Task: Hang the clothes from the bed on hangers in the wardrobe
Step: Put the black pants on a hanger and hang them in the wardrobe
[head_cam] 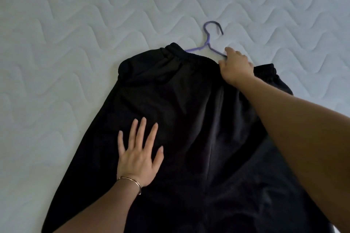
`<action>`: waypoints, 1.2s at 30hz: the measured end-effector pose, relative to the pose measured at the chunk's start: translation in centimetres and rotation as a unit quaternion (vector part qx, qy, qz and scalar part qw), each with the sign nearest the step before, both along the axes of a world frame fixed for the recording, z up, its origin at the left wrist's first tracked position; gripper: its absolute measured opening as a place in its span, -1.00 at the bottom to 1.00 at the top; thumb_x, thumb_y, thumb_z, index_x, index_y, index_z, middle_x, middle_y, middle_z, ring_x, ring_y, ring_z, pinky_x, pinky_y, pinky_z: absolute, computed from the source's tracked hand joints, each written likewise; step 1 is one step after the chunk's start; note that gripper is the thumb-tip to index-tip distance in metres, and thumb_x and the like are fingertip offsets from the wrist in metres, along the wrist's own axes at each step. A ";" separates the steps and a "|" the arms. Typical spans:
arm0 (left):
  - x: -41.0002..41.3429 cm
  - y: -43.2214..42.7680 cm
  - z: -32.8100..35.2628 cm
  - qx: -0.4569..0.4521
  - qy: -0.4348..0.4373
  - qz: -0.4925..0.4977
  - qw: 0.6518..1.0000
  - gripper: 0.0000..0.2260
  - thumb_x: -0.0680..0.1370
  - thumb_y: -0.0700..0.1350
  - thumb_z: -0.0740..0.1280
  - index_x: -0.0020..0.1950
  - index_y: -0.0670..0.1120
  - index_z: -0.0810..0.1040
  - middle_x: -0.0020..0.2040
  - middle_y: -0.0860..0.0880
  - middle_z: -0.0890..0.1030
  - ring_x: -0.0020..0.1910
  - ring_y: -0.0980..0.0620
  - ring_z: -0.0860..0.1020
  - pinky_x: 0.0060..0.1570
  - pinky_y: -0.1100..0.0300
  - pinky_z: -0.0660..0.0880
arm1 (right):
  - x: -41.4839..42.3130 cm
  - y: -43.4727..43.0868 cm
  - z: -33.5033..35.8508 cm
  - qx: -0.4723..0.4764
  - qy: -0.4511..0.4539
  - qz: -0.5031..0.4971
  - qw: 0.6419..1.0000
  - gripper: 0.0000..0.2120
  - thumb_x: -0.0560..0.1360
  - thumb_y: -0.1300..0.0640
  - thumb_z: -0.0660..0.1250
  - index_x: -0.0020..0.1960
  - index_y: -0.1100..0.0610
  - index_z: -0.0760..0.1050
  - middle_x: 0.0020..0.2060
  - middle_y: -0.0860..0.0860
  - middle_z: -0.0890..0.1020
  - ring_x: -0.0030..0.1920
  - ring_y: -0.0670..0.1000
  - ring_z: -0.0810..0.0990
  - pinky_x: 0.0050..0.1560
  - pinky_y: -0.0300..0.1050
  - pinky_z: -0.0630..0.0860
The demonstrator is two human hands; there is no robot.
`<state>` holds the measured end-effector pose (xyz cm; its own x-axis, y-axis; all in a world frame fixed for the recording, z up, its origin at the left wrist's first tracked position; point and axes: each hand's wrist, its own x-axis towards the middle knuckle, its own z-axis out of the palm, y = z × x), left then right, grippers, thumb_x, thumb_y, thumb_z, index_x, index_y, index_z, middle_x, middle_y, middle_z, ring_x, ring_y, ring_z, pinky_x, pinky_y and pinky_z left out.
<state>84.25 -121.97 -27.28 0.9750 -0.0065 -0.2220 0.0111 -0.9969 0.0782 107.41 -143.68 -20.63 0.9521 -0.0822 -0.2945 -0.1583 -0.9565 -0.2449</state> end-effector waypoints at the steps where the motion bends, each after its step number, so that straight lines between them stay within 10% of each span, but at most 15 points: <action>1: 0.0 0.0 -0.1 0.002 -0.006 -0.005 1.000 -0.45 0.55 0.20 -0.21 0.46 0.00 0.12 0.48 -0.13 0.19 0.47 -0.09 0.06 0.39 -0.11 -0.14 | 0.0 -0.3 0.1 -0.001 -0.018 -0.002 1.000 -0.60 0.58 0.08 0.09 0.40 0.15 0.26 0.32 0.20 0.40 0.33 0.22 0.33 0.31 0.09 0.25; 13: 0.7 -0.3 3.1 -0.044 0.076 0.027 0.996 -0.49 0.57 0.16 -0.07 0.50 0.08 -0.07 0.55 0.00 -0.15 0.52 0.01 -0.19 0.46 -0.11 -0.19 | -12.6 -6.2 11.2 0.123 -0.022 0.000 0.992 -0.76 0.55 0.05 0.19 0.08 0.12 0.56 -0.19 0.04 0.52 -0.14 0.07 0.44 -0.19 -0.17 0.31; 16: 1.8 -0.1 7.8 -0.117 0.191 0.058 0.973 -0.48 0.58 0.14 0.00 0.47 -0.09 0.15 0.53 -0.12 0.09 0.50 -0.10 0.09 0.47 -0.07 0.08 | -17.8 -5.5 15.0 0.212 0.006 -0.027 0.977 -0.81 0.51 0.05 0.26 -0.03 0.11 0.59 -0.37 -0.05 0.45 -0.37 -0.05 0.39 -0.33 -0.23 0.32; 19: -1.8 -1.1 15.1 -0.226 0.123 0.028 0.966 -0.56 0.57 0.05 0.14 0.38 -0.15 0.33 0.41 -0.12 0.35 0.35 -0.11 0.37 0.35 0.07 0.31 | -22.5 -3.8 19.6 0.273 0.038 -0.042 0.960 -0.84 0.49 0.07 0.29 -0.09 0.11 0.60 -0.39 -0.03 0.46 -0.42 -0.08 0.36 -0.38 -0.27 0.33; 27: -11.5 -3.6 39.9 -0.656 -0.022 0.115 0.745 -0.83 0.55 -0.02 0.21 -0.13 -0.02 0.56 -0.04 -0.04 0.60 -0.06 0.09 0.54 0.11 0.17 0.42 | -34.4 4.2 37.1 0.365 0.016 -0.010 0.931 -0.80 0.53 0.16 0.24 -0.04 0.22 0.61 -0.46 -0.04 0.45 -0.45 -0.09 0.36 -0.39 -0.28 0.34; 36: -19.5 3.1 57.5 -0.643 -0.147 0.165 0.733 -0.78 0.50 -0.30 0.26 -0.35 -0.15 0.43 -0.36 -0.12 0.50 -0.36 -0.04 0.52 -0.19 0.13 0.52 | -43.7 12.4 52.1 0.381 0.019 0.198 0.903 -0.77 0.57 0.16 0.16 0.06 0.23 0.54 -0.17 0.01 0.56 -0.22 -0.05 0.54 -0.22 -0.31 0.46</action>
<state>64.71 -118.84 30.18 0.9753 0.2202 -0.0189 0.0290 -0.0429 0.9987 63.67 -131.24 31.49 0.8503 0.5033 -0.1541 0.1377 -0.4953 -0.8577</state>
